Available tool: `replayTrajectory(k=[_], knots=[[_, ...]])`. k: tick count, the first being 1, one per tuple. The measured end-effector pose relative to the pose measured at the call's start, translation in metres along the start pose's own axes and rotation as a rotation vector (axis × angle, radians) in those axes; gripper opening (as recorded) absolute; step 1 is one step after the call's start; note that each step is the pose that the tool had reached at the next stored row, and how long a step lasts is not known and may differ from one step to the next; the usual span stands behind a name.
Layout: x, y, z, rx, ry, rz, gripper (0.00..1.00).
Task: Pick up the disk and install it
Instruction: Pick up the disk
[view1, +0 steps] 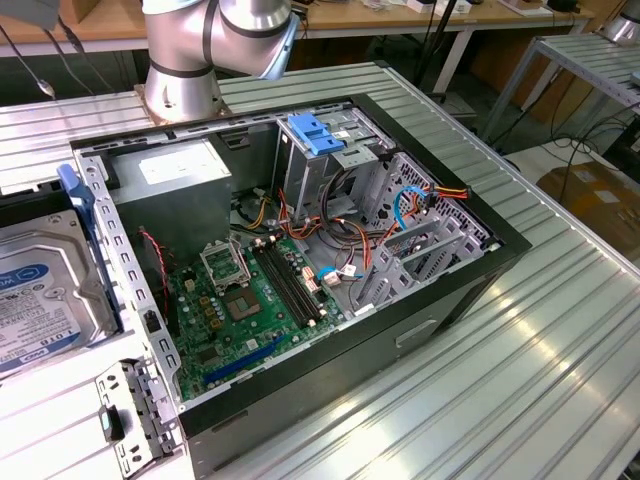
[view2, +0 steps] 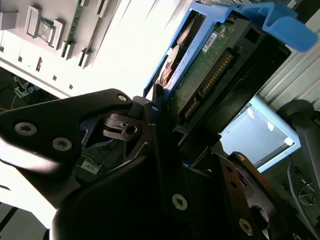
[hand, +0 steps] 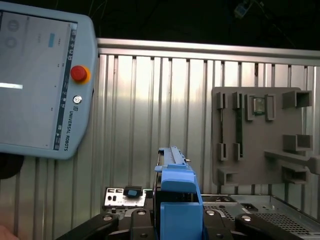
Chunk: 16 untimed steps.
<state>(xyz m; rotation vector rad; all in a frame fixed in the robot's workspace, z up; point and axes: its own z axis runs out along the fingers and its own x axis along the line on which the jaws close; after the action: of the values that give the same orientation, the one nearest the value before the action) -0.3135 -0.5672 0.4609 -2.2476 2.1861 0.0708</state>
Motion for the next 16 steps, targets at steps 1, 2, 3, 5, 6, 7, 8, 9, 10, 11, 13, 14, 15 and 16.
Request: replayTrajectory(k=[1,2,3,5,6,7,8,9,10,11,13,14,15,16], knots=[[0.0003,-0.0001,0.0000,0.0001,0.0000,0.000,0.36],[0.0006,-0.0002,-0.0001,0.0000,0.0001,0.000,0.36],[0.0008,-0.0002,-0.0001,0.0000,0.0000,0.000,0.36],[0.0015,-0.0003,-0.0001,0.0000,0.0000,0.000,0.36],[0.0018,-0.0003,-0.0001,0.0000,0.0000,0.000,0.36],[0.0022,-0.0003,-0.0001,0.0000,0.0000,0.000,0.36],[0.0025,-0.0004,-0.0001,0.0000,0.0000,0.000,0.36],[0.0030,-0.0004,-0.0001,0.0000,0.0000,0.000,0.36],[0.0034,-0.0004,-0.0001,0.0000,0.0000,0.000,0.36],[0.0038,-0.0004,-0.0002,0.0000,0.0000,0.000,0.36],[0.0047,-0.0005,-0.0002,0.0000,0.0001,0.000,0.36],[0.0052,-0.0005,-0.0002,0.0000,0.0000,0.000,0.36],[0.0057,-0.0005,-0.0003,-0.0001,0.0001,0.000,0.36],[0.0061,-0.0005,-0.0003,0.0000,0.0001,0.000,0.36]])
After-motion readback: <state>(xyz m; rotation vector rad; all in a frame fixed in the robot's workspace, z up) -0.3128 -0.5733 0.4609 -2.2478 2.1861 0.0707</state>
